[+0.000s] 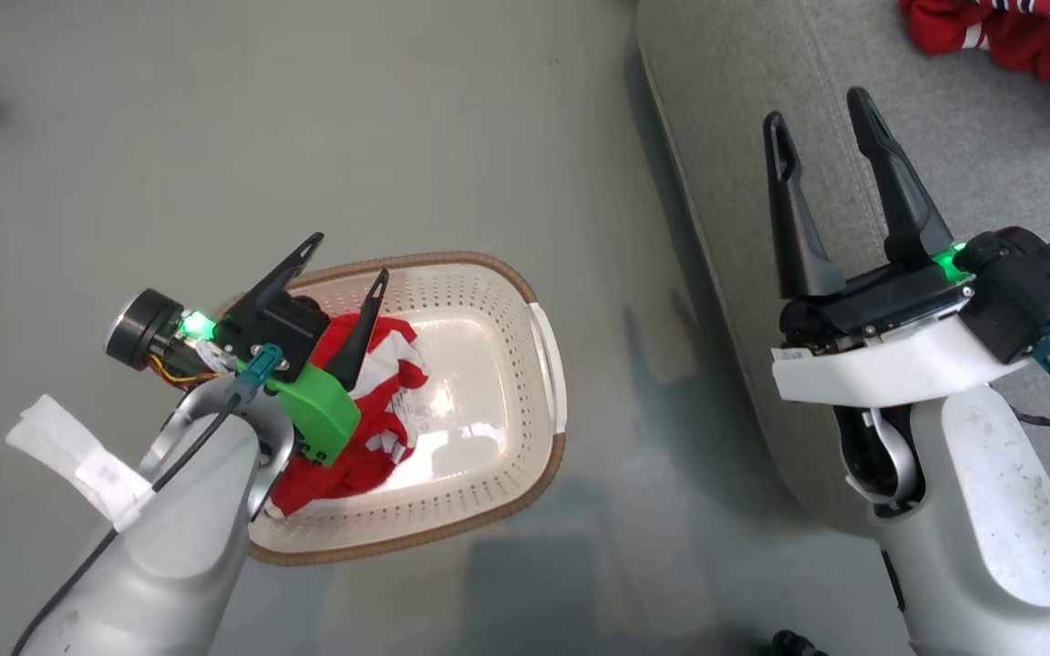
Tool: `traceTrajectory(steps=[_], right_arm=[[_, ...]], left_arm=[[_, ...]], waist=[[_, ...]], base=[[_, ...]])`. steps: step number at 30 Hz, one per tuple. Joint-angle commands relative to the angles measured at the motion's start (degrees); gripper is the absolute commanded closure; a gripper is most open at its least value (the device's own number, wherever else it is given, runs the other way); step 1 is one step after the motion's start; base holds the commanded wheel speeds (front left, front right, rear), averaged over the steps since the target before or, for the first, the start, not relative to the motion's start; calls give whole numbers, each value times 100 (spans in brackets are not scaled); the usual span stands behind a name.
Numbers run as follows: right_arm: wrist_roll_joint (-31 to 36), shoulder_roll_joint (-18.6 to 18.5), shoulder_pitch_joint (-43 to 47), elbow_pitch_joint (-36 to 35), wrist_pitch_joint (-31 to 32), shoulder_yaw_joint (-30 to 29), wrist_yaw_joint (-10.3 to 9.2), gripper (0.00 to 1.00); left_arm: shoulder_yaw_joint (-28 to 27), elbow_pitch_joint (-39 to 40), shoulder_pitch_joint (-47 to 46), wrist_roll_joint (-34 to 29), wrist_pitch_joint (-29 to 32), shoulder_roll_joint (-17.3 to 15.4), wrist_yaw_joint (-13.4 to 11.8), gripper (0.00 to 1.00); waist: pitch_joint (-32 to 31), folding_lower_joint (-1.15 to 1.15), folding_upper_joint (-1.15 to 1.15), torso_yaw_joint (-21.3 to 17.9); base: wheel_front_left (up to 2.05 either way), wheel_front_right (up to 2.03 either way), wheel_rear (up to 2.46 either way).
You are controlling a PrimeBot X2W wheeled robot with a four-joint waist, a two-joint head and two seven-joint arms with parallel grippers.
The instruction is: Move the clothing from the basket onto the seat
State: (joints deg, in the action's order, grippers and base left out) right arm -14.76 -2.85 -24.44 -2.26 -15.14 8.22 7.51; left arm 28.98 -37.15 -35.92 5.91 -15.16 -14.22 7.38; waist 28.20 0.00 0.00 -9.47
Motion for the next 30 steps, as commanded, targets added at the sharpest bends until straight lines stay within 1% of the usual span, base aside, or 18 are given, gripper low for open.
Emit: traceTrajectory(steps=[1, 8, 20, 26, 27, 30], right_arm=[[-41, -8, -140, -41, -1, 18, -4, 0], [-136, -8, -474, -145, -1, 88, -4, 0], [-269, -8, -916, -310, -1, 187, -4, 0], [-348, -8, -1011, -389, -1, 219, -4, 0], [-363, -8, -1022, -422, -1, 234, -4, 0], [-383, -8, -1034, -481, -1, 228, -4, 0]], left_arm=[[136, -136, -208, 3, 2, -130, 13, 0], [958, -890, -768, 109, 2, -318, 13, 0], [2301, -2253, -1651, 286, 64, -528, 13, 0], [2857, -2852, -2004, 340, 327, -624, 13, 0], [3084, -3021, -2096, 296, 475, -663, 13, 0], [3314, -3205, -2221, 386, 628, -710, 13, 0]], waist=[[689, 0, 0, -368], [1304, 0, 0, -507], [2212, 0, 0, -764], [2542, 0, 0, -890], [2628, 0, 0, -931], [2760, 0, 0, -990]], base=[[0, 0, 0], [0, 0, 0], [0, 0, 0], [0, 0, 0], [0, 0, 0], [0, 0, 0]])
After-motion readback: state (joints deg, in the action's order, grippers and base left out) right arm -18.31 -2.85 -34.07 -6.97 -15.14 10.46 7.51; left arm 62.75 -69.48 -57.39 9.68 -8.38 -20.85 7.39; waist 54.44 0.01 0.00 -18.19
